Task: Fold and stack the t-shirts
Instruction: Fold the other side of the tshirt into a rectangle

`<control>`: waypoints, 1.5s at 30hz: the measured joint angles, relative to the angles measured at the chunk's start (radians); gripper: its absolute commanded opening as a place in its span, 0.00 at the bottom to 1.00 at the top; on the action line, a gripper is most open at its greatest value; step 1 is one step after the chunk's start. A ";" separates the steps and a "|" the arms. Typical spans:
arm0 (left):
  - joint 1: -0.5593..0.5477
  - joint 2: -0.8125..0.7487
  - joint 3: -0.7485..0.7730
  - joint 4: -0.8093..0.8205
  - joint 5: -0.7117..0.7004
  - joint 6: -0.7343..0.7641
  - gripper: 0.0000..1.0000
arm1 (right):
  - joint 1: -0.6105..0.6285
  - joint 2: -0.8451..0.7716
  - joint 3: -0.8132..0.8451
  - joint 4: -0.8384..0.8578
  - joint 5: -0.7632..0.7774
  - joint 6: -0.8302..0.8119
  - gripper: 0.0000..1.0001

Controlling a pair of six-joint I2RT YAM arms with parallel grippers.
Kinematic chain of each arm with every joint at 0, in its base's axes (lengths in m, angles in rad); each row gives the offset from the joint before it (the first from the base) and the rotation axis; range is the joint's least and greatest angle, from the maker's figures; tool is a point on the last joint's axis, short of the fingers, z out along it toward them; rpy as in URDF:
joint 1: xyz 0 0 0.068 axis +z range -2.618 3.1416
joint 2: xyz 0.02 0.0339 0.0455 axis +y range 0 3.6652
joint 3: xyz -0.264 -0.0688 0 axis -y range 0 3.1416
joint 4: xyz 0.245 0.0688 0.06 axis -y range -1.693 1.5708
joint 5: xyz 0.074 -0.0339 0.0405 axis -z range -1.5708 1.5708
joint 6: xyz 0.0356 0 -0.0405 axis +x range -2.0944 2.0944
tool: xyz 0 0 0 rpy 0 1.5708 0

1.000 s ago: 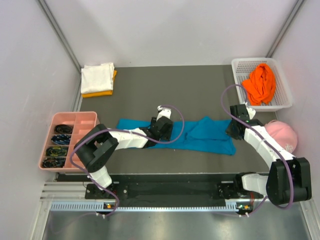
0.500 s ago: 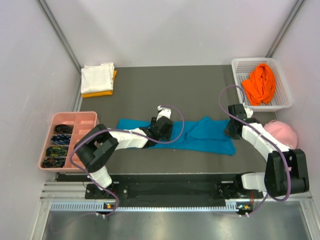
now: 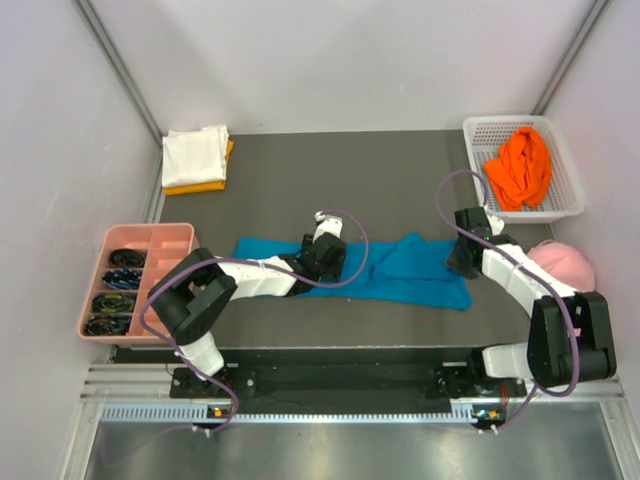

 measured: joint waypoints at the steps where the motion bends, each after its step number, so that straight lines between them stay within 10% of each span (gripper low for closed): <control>1: 0.000 0.000 0.000 0.000 0.000 0.000 0.64 | 0.000 0.003 0.000 0.002 0.000 0.000 0.31; 10: 0.000 0.000 0.000 0.000 -0.001 0.000 0.64 | 0.000 0.028 -0.001 0.014 0.000 0.000 0.30; 16: 0.000 0.000 0.000 0.000 -0.001 0.000 0.64 | 0.000 0.041 -0.001 0.017 0.000 -0.005 0.00; 45: 0.000 0.008 0.004 0.004 -0.001 0.000 0.63 | -0.016 -0.074 -0.001 -0.051 0.040 -0.005 0.00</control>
